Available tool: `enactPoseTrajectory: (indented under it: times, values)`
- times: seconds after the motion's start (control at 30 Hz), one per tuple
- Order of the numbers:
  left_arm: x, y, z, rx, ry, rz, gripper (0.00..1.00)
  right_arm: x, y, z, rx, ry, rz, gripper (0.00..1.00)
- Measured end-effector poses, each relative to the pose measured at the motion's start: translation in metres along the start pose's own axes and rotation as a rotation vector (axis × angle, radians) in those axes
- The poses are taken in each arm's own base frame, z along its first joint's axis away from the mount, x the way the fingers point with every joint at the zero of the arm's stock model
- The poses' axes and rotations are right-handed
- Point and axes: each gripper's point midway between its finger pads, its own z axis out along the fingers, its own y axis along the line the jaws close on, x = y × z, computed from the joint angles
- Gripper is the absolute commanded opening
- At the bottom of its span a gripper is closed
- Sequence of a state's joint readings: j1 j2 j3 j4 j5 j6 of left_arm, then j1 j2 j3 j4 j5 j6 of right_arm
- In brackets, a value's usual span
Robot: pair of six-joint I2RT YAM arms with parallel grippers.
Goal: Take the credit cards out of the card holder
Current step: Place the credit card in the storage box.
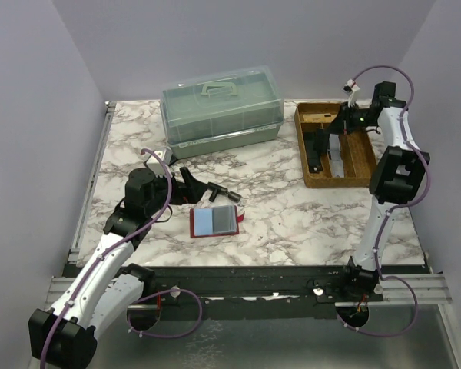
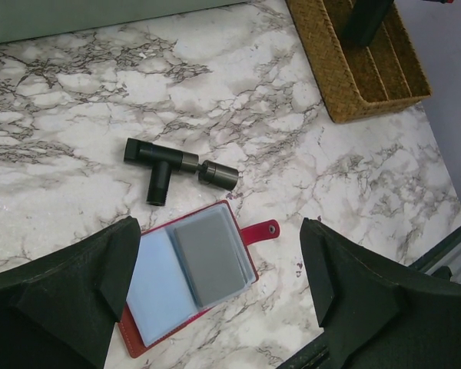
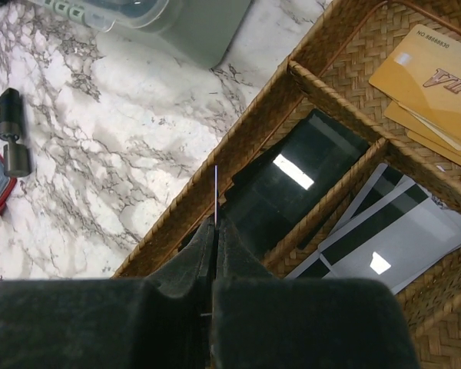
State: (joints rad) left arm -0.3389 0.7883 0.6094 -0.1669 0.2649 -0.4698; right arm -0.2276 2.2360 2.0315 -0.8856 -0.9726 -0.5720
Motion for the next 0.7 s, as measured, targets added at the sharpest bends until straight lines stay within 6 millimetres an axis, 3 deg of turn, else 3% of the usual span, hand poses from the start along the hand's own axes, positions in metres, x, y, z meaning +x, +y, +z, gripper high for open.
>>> enactPoseTrajectory:
  times: [0.37, 0.57, 0.7]
  values:
    - [-0.001, 0.002, 0.0, -0.006, -0.002, -0.002, 0.92, 0.016, -0.007, 0.019, -0.028, 0.038, 0.066, 0.03]
    - [-0.001, 0.002, 0.0, -0.008, -0.002, -0.002, 0.92, 0.012, -0.005, 0.037, -0.029, 0.066, 0.037, 0.07]
    - [0.0, 0.003, 0.001, -0.011, 0.001, -0.002, 0.92, 0.012, -0.009, 0.047, 0.003, 0.099, 0.014, 0.24]
